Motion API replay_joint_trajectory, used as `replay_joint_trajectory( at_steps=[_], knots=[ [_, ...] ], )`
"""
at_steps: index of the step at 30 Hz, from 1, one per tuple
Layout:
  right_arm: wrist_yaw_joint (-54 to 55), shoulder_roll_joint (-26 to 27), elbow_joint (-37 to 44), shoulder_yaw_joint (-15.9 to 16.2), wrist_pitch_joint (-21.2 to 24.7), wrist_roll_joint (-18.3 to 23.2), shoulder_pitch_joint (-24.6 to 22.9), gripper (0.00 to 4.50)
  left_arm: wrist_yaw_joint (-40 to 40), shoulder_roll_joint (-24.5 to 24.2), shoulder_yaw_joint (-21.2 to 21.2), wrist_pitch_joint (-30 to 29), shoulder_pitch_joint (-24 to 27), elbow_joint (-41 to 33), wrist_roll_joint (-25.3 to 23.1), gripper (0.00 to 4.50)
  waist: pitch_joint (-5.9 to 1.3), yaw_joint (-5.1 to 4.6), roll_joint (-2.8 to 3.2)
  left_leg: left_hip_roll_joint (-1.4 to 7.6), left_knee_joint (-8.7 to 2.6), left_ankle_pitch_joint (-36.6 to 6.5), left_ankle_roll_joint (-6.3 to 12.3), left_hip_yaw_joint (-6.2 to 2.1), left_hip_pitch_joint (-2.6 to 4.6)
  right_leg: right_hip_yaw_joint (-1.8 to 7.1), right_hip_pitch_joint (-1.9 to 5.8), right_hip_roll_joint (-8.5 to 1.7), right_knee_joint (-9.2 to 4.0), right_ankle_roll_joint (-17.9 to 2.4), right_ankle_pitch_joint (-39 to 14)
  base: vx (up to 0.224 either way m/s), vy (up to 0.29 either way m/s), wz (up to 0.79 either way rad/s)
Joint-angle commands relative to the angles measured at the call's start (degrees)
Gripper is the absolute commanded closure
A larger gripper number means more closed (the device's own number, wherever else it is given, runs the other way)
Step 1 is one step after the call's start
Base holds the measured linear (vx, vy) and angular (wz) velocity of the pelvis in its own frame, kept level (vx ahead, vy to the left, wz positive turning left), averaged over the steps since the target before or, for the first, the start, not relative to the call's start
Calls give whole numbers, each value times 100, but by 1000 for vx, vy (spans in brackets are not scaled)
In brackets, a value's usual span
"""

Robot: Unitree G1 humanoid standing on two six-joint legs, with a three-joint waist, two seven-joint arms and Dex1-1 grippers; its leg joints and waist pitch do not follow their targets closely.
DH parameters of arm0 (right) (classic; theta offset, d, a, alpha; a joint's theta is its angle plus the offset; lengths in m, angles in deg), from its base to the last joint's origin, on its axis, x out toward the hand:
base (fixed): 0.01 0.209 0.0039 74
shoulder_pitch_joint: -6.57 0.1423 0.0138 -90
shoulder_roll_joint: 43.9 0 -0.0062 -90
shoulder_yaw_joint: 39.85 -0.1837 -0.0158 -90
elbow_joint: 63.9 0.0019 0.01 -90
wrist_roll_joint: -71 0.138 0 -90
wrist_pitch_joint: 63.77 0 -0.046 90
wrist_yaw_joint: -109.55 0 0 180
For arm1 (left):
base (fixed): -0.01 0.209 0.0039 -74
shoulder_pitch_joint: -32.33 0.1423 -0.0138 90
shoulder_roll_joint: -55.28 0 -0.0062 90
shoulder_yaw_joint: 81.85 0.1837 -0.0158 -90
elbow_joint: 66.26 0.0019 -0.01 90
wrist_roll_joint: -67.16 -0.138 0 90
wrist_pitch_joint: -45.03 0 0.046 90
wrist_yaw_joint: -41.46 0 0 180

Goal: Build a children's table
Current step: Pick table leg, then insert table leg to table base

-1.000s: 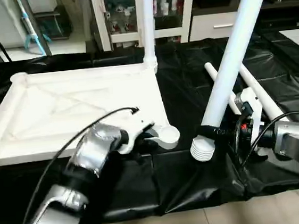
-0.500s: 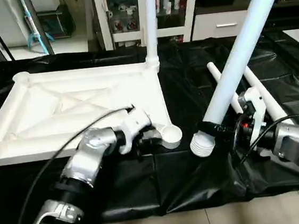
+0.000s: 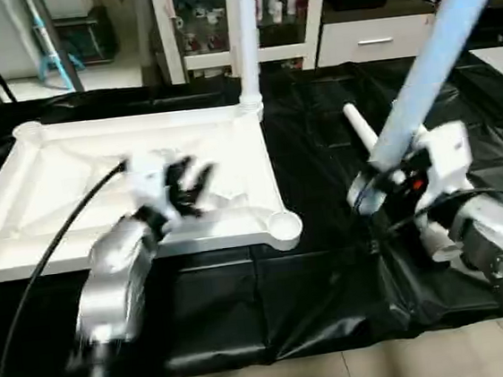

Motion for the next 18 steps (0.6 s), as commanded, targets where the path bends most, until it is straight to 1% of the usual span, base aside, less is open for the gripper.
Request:
replay_joint_trajectory(
  at_steps=[1,2,3,4,5,6,7,8,9,10,11,12,13,14,15,16,17,18],
  knots=[
    [352,243,10,-13,-113,-33,1,264,-601,99,84,97,162,-319,-498,244,-389,-98,146,598,-594,-985,1235,-731,109,-95,274,-155,-93,-1311,-451,26,-56,53],
    [379,267,-18,-10,-142,-49,7,264,-641,131,97,76,175,-341,-505,244,-402,-236,213,724,-653,-802,1712,-1102,260,-121,102,22,235,-1387,-740,29,-112,85],
    [478,337,-112,8,-219,-114,61,264,-834,242,154,-45,183,-422,-575,244,-369,-274,187,775,-698,-848,2000,-1352,341,-35,-57,88,498,-1385,-1277,3,-90,57],
    [505,343,-128,22,-222,-140,99,264,-906,274,164,-130,160,-452,-589,244,-357,-267,150,728,-728,-885,1993,-1430,349,46,-130,110,574,-1385,-1345,10,-137,69],
    [552,377,-179,25,-214,-134,160,264,-1058,317,200,-135,95,-449,-625,244,-350,-248,121,690,-780,-1023,1925,-1511,334,118,-169,115,629,-1421,-1392,7,-81,37],
    [556,380,-183,25,-214,-133,166,264,-1071,321,203,-136,89,-449,-628,244,-324,-237,71,404,-872,-1473,1702,-1500,175,233,-53,78,538,-1674,-1276,-8,-185,71],
    [683,446,-301,84,-295,-258,263,264,-1439,351,332,-81,-83,-384,-852,244,-310,-204,-54,36,-751,-1853,1350,-1401,-11,315,130,-77,147,-2323,-1324,-34,-224,65],
    [683,446,-301,84,-295,-258,263,264,-1439,351,332,-81,-83,-384,-852,244,-341,-89,-311,-473,267,-1591,880,-809,-310,307,368,-513,-566,-2936,-1796,-70,-331,94],
    [720,481,-327,137,-328,-317,264,264,-1564,442,286,-202,-159,-355,-775,244,-242,71,-249,-443,1242,-1431,619,-26,-108,521,211,-472,-796,-3084,-1958,-55,-227,60],
    [724,451,-242,327,-305,-528,191,264,-1603,446,369,-263,-223,-397,-927,244,-247,78,-268,-393,1261,-1409,611,6,-345,639,454,-492,-700,-2851,-1735,-34,-194,25],
    [723,449,-233,342,-299,-540,185,264,-1594,446,374,-262,-226,-403,-930,244,-219,178,-244,-340,1126,-1459,585,-5,-321,671,540,-549,-640,-2038,-1605,-11,-172,3],
    [662,489,-90,414,-309,-526,68,264,-1483,388,467,-466,-210,-520,-1011,244,-352,237,-186,-267,700,-1278,776,-29,-197,679,684,-472,-623,-1282,-1151,-11,-172,3],
    [623,551,26,451,-305,-468,-37,264,-1334,342,522,-608,-188,-630,-987,244,-407,275,-90,-182,463,-883,942,-70,-127,648,702,-385,-623,-773,-722,-20,-154,23],
    [622,611,65,438,-266,-389,-92,264,-1199,360,481,-637,-181,-680,-795,244,-539,271,132,671,74,439,1463,-536,315,334,413,-191,-275,292,332,-6,-147,11],
    [619,692,83,391,-185,-251,-155,264,-1122,347,470,-657,-167,-725,-710,244,-632,24,74,1670,38,2467,2567,-1120,903,486,-330,-604,409,591,162,-6,-147,11],
    [588,692,78,400,-144,-184,-196,264,-1148,300,496,-627,-167,-751,-766,244,-560,2,40,1526,53,2860,2620,-1020,900,688,-521,-766,499,422,104,-6,-121,-4],
    [541,657,85,383,-133,-135,-203,264,-1129,310,515,-719,-186,-809,-720,244,-465,68,-133,694,212,1932,2033,-593,595,911,-362,-790,173,103,315,-34,-65,5],
    [491,681,67,305,-119,-3,-174,264,-1187,293,582,-782,-202,-846,-792,244,-304,200,-108,-26,190,57,1450,-169,205,933,159,-661,-238,-234,-849,-34,-65,5]
  ],
)
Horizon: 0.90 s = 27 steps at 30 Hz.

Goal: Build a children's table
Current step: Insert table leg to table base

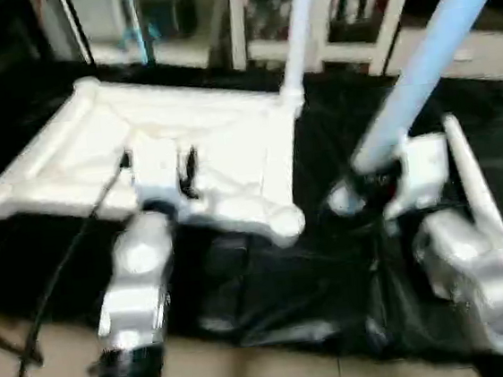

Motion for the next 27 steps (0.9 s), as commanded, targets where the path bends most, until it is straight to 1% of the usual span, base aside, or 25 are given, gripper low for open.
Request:
replay_joint_trajectory(
  at_steps=[1,2,3,4,5,7,8,9,10,11,12,13,14,15,17,18,19,20,21,22,23,24,25,26,27],
  knots=[
    [-78,9,67,-300,85,307,73,264,-1,47,167,-125,-31,-175,-38,244,-241,98,-80,346,-412,2,863,-102,69,536,499,-728,-954,-526,-1683,-71,-61,4],
    [-122,63,1,-383,88,417,114,264,-52,77,174,-153,-19,-133,-46,244,-216,123,-25,414,-521,-591,335,-83,134,473,634,-708,-1075,-706,-3367,-50,-72,2],
    [-141,79,-23,-409,85,444,127,264,-70,92,174,-174,-14,-118,-42,244,-169,121,-5,428,-610,-819,216,-63,213,421,627,-644,-1136,-725,-3779,-50,-72,2],
    [-181,-25,-54,-238,51,224,111,264,-53,12,197,-114,38,-132,-105,244,-132,58,-54,414,-758,-1275,96,19,430,273,615,-440,-1239,-770,-4144,0,0,0],
    [-250,-101,-4,-128,28,133,126,264,-20,-24,170,-143,51,-150,-81,244,-110,0,-55,441,-938,-1440,82,25,465,163,678,-323,-1234,-785,-3811,0,0,0],
    [-362,-158,58,-90,-31,121,131,264,-8,-60,180,-138,75,-176,-102,244,-186,-100,-28,547,-1087,-1528,150,18,609,93,712,-276,-1155,-1040,-2739,28,0,2],
    [-336,-110,36,-127,-13,159,141,264,16,-78,178,-155,118,-194,-90,244,-266,-128,-8,564,-1109,-1169,287,19,594,72,771,-281,-1071,-1273,-1823,68,9,2],
    [-323,-91,-12,-176,9,185,169,264,8,-108,213,-194,185,-271,-142,244,-287,-136,6,546,-1097,-948,385,26,544,72,807,-290,-1029,-1365,-1462,68,9,2],
    [-334,-96,-39,-195,5,231,215,264,-1,-108,211,-268,215,-371,-124,244,-307,-113,-91,485,-1033,-558,605,65,407,87,911,-324,-1020,-1472,-1202,92,14,2],
    [-326,-95,-84,-243,33,299,310,264,-11,-83,188,-388,228,-484,-74,244,-355,-82,-147,421,-961,-181,759,114,407,106,941,-322,-1007,-1613,-975,117,19,4],
    [-325,-101,-144,-306,57,373,427,264,-33,-62,173,-467,240,-578,-43,244,-428,-57,-97,375,-912,386,949,95,373,72,1003,-295,-908,-1749,-494,117,19,4],
    [-319,-104,-178,-332,59,389,478,264,-41,-60,173,-464,247,-594,-45,244,-450,-60,-115,374,-893,658,1088,85,427,38,953,-258,-863,-1788,-218,120,26,5],
    [-318,-113,-230,-360,63,397,545,264,-41,-61,180,-477,279,-611,-31,244,-474,-101,-153,381,-858,1225,1461,9,497,-38,887,-171,-755,-1772,277,152,29,8],
    [-318,-117,-248,-369,65,400,568,264,-41,-62,182,-481,290,-616,-27,244,-496,-106,-128,389,-831,1520,1653,-36,600,-71,809,-144,-682,-1759,490,152,29,8],
    [-505,-270,-370,-328,50,347,720,264,-205,-4,199,-457,470,-715,-59,244,-514,-226,-274,522,-699,2597,2428,-340,1035,-139,367,-80,-438,-1264,813,154,1,11],
    [-542,-288,-384,-328,63,344,737,264,-242,-5,215,-462,498,-738,-97,244,-499,-249,-282,525,-626,2654,2429,-390,1107,-76,256,-160,-416,-1009,778,140,-10,13],
    [-562,-288,-403,-330,65,346,749,264,-227,7,227,-486,546,-783,-79,244,-477,-224,-367,397,-584,2585,2315,-305,996,2,366,-195,-463,-973,957,151,-27,16],
    [-574,-295,-422,-334,62,351,760,264,-217,21,236,-513,565,-812,-67,244,-495,-96,-565,-121,-391,2261,2034,-18,392,266,1046,-117,-519,-1138,1759,142,-18,17],
    [-578,-298,-428,-336,61,353,764,264,-214,25,238,-522,571,-822,-63,244,-486,15,-536,-180,-291,1809,1817,34,85,458,1297,-314,-591,-1370,2041,142,-18,17],
    [-584,-286,-475,-288,55,337,777,264,-230,47,212,-578,638,-914,-49,244,-474,186,-580,99,-16,878,1196,-74,-342,848,1652,-808,-749,-1925,2649,94,4,24],
    [-581,-276,-500,-264,61,337,789,264,-236,39,207,-604,650,-942,-58,244,-470,322,-499,421,-46,640,507,-201,-444,820,1721,-812,-665,-2170,3680,26,34,23],
    [-565,-251,-487,-249,80,350,781,264,-238,36,202,-592,659,-947,-54,244,-467,210,-278,577,-535,1560,165,-195,-72,170,1360,-59,-298,-1666,3729,26,34,23],
    [-558,-241,-482,-245,89,356,779,264,-242,37,199,-584,659,-945,-51,244,-507,9,-116,772,-576,2349,605,-527,646,-183,592,228,87,-1183,2580,0,0,0],
    [-539,-207,-445,-211,97,353,749,264,-254,32,202,-563,667,-940,-61,244,-487,-236,-79,1234,-678,2958,1941,-1011,1156,-254,-160,29,362,-327,-513,99,-15,-1],
    [-539,-194,-431,-189,93,348,732,264,-272,26,215,-555,673,-939,-63,244,-443,-76,-147,1114,-589,3191,1950,-743,949,-248,-290,-12,454,155,-471,99,-15,-1]
  ],
)
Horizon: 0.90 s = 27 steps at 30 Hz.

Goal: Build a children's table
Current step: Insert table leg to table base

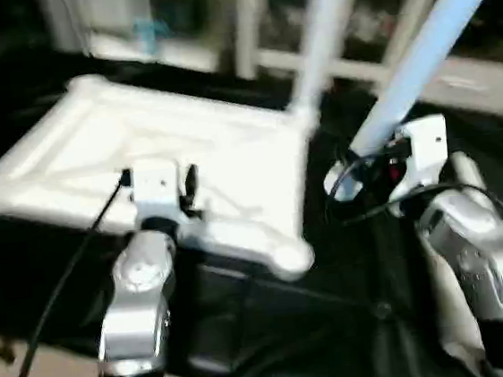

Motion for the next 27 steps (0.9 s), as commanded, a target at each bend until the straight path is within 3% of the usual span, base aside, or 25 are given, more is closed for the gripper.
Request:
replay_joint_trajectory(
  at_steps=[1,2,3,4,5,6,7,8,9,10,11,12,13,14,15,16,17,18,19,20,21,22,23,25,27],
  knots=[
    [45,-130,33,-169,6,-24,-117,264,0,123,238,-10,-41,-68,5,244,-348,-117,231,736,-651,3320,2075,-354,614,-73,-572,-164,26,386,113,0,0,0],
    [49,-126,42,-160,7,-27,-126,264,2,120,242,-11,-41,-64,6,244,-361,-122,56,646,-721,2826,2154,-196,607,2,-603,-216,-231,326,579,0,0,0],
    [57,-109,88,-145,25,-15,-162,264,6,109,266,12,-56,-40,-1,244,-255,-130,-112,304,-780,1663,1977,143,399,150,-343,-281,-828,-66,984,0,0,0],
    [60,-101,103,-144,34,-6,-175,264,10,107,274,22,-62,-31,-2,244,-266,-110,-251,115,-676,909,1704,221,387,357,-135,-419,-1061,-127,766,54,-74,9],
    [100,-73,154,-150,52,-3,-227,264,52,69,310,21,-83,-8,-28,244,-246,115,-391,-279,-222,-182,1074,348,137,964,378,-909,-1549,-558,-1356,65,-63,13],
    [140,-35,207,-173,77,24,-286,264,75,34,338,65,-111,24,-58,244,-230,244,-245,-184,-71,-191,842,217,73,1168,536,-1232,-1674,-1067,-1817,65,-63,13],
    [224,26,333,-209,104,33,-433,264,227,27,326,100,-159,76,97,244,-228,307,-40,-72,59,167,390,52,-141,1201,763,-1321,-1646,-1797,-1628,55,5,4],
    [224,26,333,-209,104,33,-433,264,227,27,326,100,-159,76,97,244,-205,266,-104,66,-48,661,82,-3,-287,1037,812,-1176,-1524,-2123,-645,0,0,0],
    [268,50,390,-231,115,25,-502,264,317,-2,344,88,-186,112,150,244,-219,264,4,134,-220,1045,-31,-21,-292,869,741,-1033,-1397,-2175,89,0,0,0],
    [333,63,547,-316,187,99,-672,264,781,-84,396,57,-239,242,435,244,-257,129,246,293,-724,1842,-90,6,-95,393,379,-452,-1042,-1670,1083,26,71,-2],
    [337,49,606,-368,201,137,-730,264,1004,-140,437,141,-258,316,531,244,-360,-34,342,298,-542,2904,-22,-70,280,271,3,-216,-862,-1154,1793,26,71,-2],
    [339,35,650,-407,207,164,-772,264,1173,-186,470,209,-271,370,603,244,-319,-49,311,294,-518,3138,9,-55,284,317,-50,-236,-884,-1050,1922,52,85,5],
    [330,11,686,-456,249,222,-808,264,1383,-212,486,274,-280,421,739,244,-410,-12,353,164,-412,4050,-3,-28,248,387,13,-276,-848,-973,2584,43,59,8],
    [273,-47,709,-482,286,271,-832,264,1717,-247,495,316,-275,428,975,217,-391,4,290,85,-396,4423,-92,27,173,409,61,-267,-893,-909,2822,36,68,8],
    [197,-129,728,-487,284,283,-853,264,2040,-282,496,346,-266,412,1238,210,-367,0,271,71,-425,4190,-150,59,129,417,86,-275,-929,-892,2685,0,0,0],
    [143,-185,740,-488,277,285,-866,264,2254,-308,497,366,-261,399,1412,210,-335,-11,289,91,-497,3326,-295,82,46,445,157,-339,-976,-891,2249,0,0,0],
    [-34,-318,742,-523,359,386,-869,264,2696,-449,597,284,-301,435,1581,210,-320,-5,282,122,-540,2836,-355,85,21,469,191,-387,-1000,-905,2007,-52,-13,-4],
    [-423,-586,724,-592,483,581,-846,264,3515,-774,875,196,-461,674,1687,190,-258,-45,257,148,-675,1425,-381,115,-6,522,232,-431,-1103,-907,1214,-52,-13,-4],
    [-499,-639,720,-610,521,629,-840,264,3681,-839,936,179,-498,733,1701,190,-253,-49,277,162,-709,1065,-348,120,8,540,228,-448,-1123,-890,981,-61,-31,-2],
    [-733,-788,732,-585,538,670,-847,264,3914,-941,1041,230,-609,929,1657,175,-211,-108,300,203,-772,475,-299,127,-22,569,241,-492,-1176,-931,582,-83,-43,-2],
    [-1037,-999,744,-556,609,743,-864,264,4232,-1046,1171,219,-730,1129,1661,167,-180,-127,284,217,-811,159,-266,134,-24,569,243,-496,-1234,-915,221,-83,-43,-2],
    [-1127,-1077,746,-552,657,785,-873,264,4411,-1094,1234,215,-775,1198,1685,167,-177,-151,277,236,-831,-229,-203,149,27,585,241,-526,-1306,-905,-372,-79,-52,3],
    [-1137,-1085,746,-551,662,789,-874,264,4431,-1099,1241,215,-780,1206,1687,167,-176,-160,271,247,-842,-267,-149,159,32,604,234,-549,-1330,-910,-486,0,0,0],
    [-1400,-1294,752,-549,770,914,-877,264,4839,-1264,1482,282,-911,1482,1540,139,-176,-198,255,265,-866,-114,-41,195,-24,620,256,-557,-1373,-885,-719,-40,-57,0],
    [-1581,-1450,774,-580,912,1120,-854,264,5214,-1482,1721,365,-1036,1773,1406,129,-184,-225,241,267,-864,-108,-30,221,-18,611,234,-536,-1388,-862,-849,-21,-40,-1]
  ],
)
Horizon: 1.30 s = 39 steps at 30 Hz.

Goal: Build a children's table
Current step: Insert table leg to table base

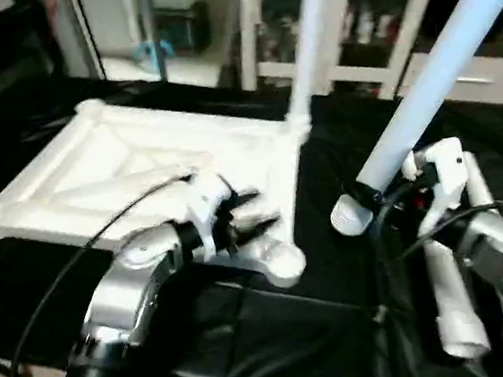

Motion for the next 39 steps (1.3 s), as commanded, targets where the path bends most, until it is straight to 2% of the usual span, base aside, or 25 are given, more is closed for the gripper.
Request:
replay_joint_trajectory(
  at_steps=[1,2,3,5,6,7,8,9,10,12,13,14,18,20,23,24,27,28,29,30,31,32,34,35,39],
  knots=[
    [-210,-139,129,-108,247,329,91,264,492,-284,230,58,-165,308,-192,129,-282,28,-9,340,-495,-568,215,-81,-84,288,273,-461,-535,-871,-1678,0,0,0],
    [-250,-170,135,-120,310,401,114,264,617,-372,291,57,-203,377,-202,129,-283,9,-19,341,-498,-540,233,-74,-88,284,270,-448,-535,-880,-1668,0,0,0],
    [-260,-178,136,-123,325,419,120,264,647,-393,305,57,-212,394,-204,129,-295,-4,3,355,-498,-441,247,-71,-95,274,263,-445,-515,-928,-1543,0,0,0],
    [-396,-238,157,-145,440,565,217,264,952,-678,348,-142,-311,513,-143,129,-316,-36,20,371,-483,-352,223,-63,-101,247,254,-435,-470,-1101,-1234,0,0,0],
    [-400,-235,137,-135,416,542,229,264,945,-749,325,-189,-293,476,-148,129,-315,-53,-40,377,-484,-314,234,-56,-117,245,259,-431,-464,-1137,-1161,0,0,0],
    [-416,-239,117,-131,400,520,235,264,958,-785,307,-194,-289,473,-163,129,-331,-48,1,387,-475,-173,226,-61,-126,235,261,-443,-422,-1233,-929,0,0,0],
    [-417,-225,70,-98,362,465,243,264,943,-830,248,-135,-249,447,-172,129,-336,-67,-83,392,-462,-85,266,-39,-128,224,252,-431,-415,-1312,-740,0,0,0],
    [-434,-218,45,-75,327,427,223,264,940,-855,222,-66,-216,449,-176,145,-346,-52,-52,389,-455,-2,282,-42,-137,229,264,-443,-384,-1355,-619,0,0,0],
    [-443,-201,45,-36,329,413,209,264,944,-906,181,-33,-144,378,-156,166,-363,-16,-64,396,-444,133,343,-27,-139,225,254,-456,-357,-1428,-407,0,0,0],
    [-467,-184,81,26,355,453,179,264,903,-953,145,14,-44,294,-145,166,-368,-12,-59,402,-432,263,427,-18,-147,213,238,-449,-330,-1513,-81,0,0,0],
    [-471,-183,93,55,372,484,179,264,898,-978,171,58,-14,287,-173,166,-352,-3,-111,408,-442,254,476,-22,-171,209,252,-463,-326,-1523,-80,0,0,0],
    [-468,-187,119,73,390,518,161,264,920,-1002,199,115,6,309,-193,179,-351,-4,-129,407,-444,219,490,-12,-165,207,246,-462,-337,-1510,-143,0,0,0],
    [-501,-206,94,108,437,566,216,264,1034,-999,345,330,-146,627,-291,213,-320,40,-119,419,-463,2,423,6,-141,215,217,-472,-386,-1436,-538,0,0,0],
    [-550,-246,58,119,456,549,270,264,1263,-1073,464,375,-236,691,-341,250,-313,67,-148,430,-476,-63,340,31,-118,219,195,-472,-390,-1346,-724,0,0,0],
    [-642,-350,-46,124,430,500,348,264,1519,-1174,617,541,-407,861,-456,261,-318,107,-142,431,-481,-76,257,45,-101,223,185,-470,-386,-1272,-739,0,0,0],
    [-663,-383,-60,107,425,500,367,264,1583,-1197,674,657,-491,990,-525,285,-316,114,-141,425,-481,-56,257,44,-110,223,192,-467,-390,-1253,-721,0,0,0],
    [-650,-401,-37,86,437,515,365,264,1592,-1209,791,992,-668,1323,-753,301,-328,119,-142,420,-468,52,247,51,-119,223,197,-467,-368,-1267,-501,0,0,0],
    [-645,-400,-28,86,441,518,363,264,1589,-1211,803,1034,-688,1362,-782,314,-336,117,-132,427,-466,51,240,52,-116,225,206,-475,-361,-1274,-443,0,0,0],
    [-616,-388,10,91,452,524,342,264,1578,-1211,848,1170,-767,1505,-877,314,-341,126,-60,431,-465,79,216,42,-115,224,203,-481,-339,-1323,-335,0,0,0],
    [-591,-376,40,96,459,525,324,264,1577,-1210,884,1261,-827,1610,-942,325,-337,111,-93,425,-466,59,221,52,-115,221,199,-462,-361,-1314,-326,0,0,0],
    [-594,-374,104,110,472,535,277,264,1599,-1203,956,1395,-925,1771,-1038,336,-342,125,-52,426,-465,7,182,48,-109,228,210,-477,-349,-1336,-322,0,0,0],
    [-604,-382,156,121,479,542,238,264,1586,-1188,994,1518,-1001,1888,-1104,346,-337,124,-43,428,-471,-78,143,49,-111,229,216,-477,-365,-1329,-392,0,0,0],
    [-656,-432,278,133,495,591,132,264,1606,-1100,1037,1759,-1238,2209,-1175,361,-338,128,-82,426,-473,-95,121,50,-121,234,233,-475,-377,-1293,-409,0,0,0],
    [-667,-449,303,126,500,608,102,264,1613,-1081,1049,1828,-1322,2305,-1203,361,-343,127,-55,429,-472,-118,102,56,-112,231,226,-473,-382,-1296,-414,0,0,0],
    [-670,-472,338,114,504,622,46,264,1866,-1124,1197,2107,-1552,2681,-1393,361,-348,126,-51,447,-474,-125,54,57,-110,228,227,-483,-361,-1363,-304,0,0,0]
  ],
)
